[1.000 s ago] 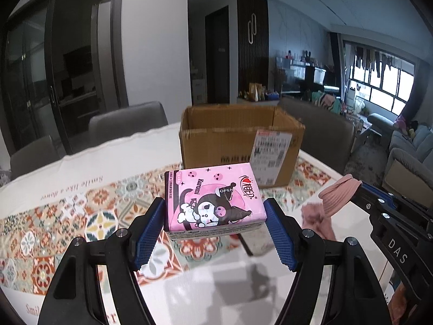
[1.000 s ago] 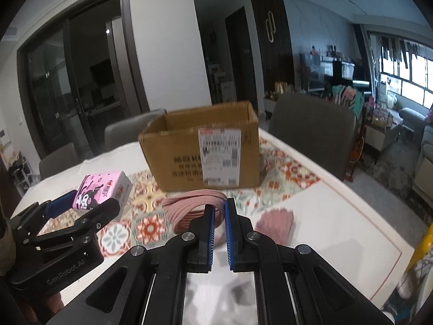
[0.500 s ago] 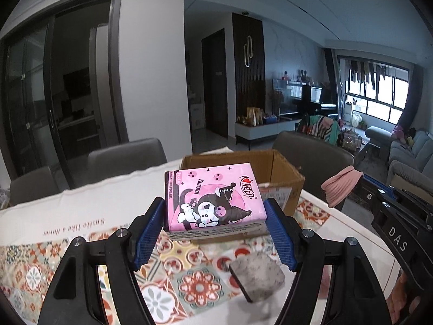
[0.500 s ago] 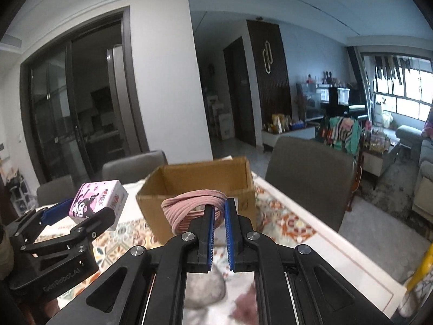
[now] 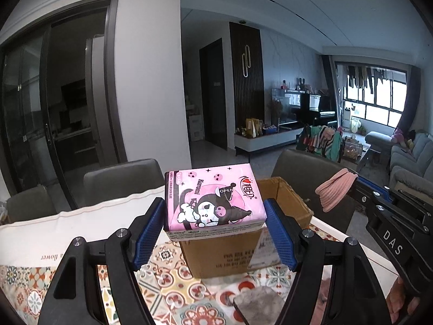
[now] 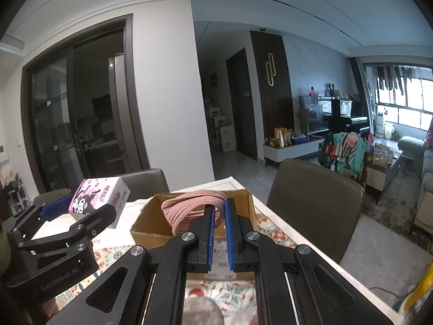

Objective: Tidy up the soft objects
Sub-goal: 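Lift the tissue pack and hair tie with both tools over the box, then lower both tools into the box and open them to drop the items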

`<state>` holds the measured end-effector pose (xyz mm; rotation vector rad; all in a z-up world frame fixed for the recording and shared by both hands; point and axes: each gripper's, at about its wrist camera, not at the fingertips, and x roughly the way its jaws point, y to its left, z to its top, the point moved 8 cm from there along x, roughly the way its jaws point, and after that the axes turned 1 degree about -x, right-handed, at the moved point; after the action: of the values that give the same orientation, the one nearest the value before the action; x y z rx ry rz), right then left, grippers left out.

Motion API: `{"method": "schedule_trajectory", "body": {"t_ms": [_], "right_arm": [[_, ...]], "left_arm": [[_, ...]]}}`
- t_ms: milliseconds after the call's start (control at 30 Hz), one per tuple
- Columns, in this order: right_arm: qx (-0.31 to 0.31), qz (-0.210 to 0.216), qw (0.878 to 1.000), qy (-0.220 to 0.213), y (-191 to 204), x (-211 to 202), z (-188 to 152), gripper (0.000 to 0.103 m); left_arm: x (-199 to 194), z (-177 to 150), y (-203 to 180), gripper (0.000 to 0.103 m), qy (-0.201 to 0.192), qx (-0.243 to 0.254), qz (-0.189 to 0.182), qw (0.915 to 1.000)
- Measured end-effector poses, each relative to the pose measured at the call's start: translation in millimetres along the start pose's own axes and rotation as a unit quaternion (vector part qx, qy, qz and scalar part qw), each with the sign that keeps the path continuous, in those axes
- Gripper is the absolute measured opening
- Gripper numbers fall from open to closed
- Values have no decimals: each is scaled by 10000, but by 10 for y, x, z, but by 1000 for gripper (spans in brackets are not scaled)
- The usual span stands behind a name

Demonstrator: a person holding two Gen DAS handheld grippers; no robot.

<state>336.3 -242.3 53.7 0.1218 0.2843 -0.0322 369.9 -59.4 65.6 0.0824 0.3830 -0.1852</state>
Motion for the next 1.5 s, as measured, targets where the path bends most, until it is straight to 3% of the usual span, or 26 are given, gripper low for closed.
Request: {"method": "schedule_trajectory", "body": {"t_ms": [567,1033,1300,1500], "right_arm": [[-4,279,9986,448,-12,680,206,9],[52,163,9924,1222,-164,1280,-100,9],[8,322,9809,1918,-169,1570,-301,10],[-13,415,9704,2380,-183,1633,-454,29]], "left_arm": [[635,153,29,73,525,193,-230,9982],[1286,-167,-73,73,1297,335,-359,9903],[1509,-352,-148,76,1800,465,-464,9815],[1507,-330,-119,83,1720,535,-325,9831]]}}
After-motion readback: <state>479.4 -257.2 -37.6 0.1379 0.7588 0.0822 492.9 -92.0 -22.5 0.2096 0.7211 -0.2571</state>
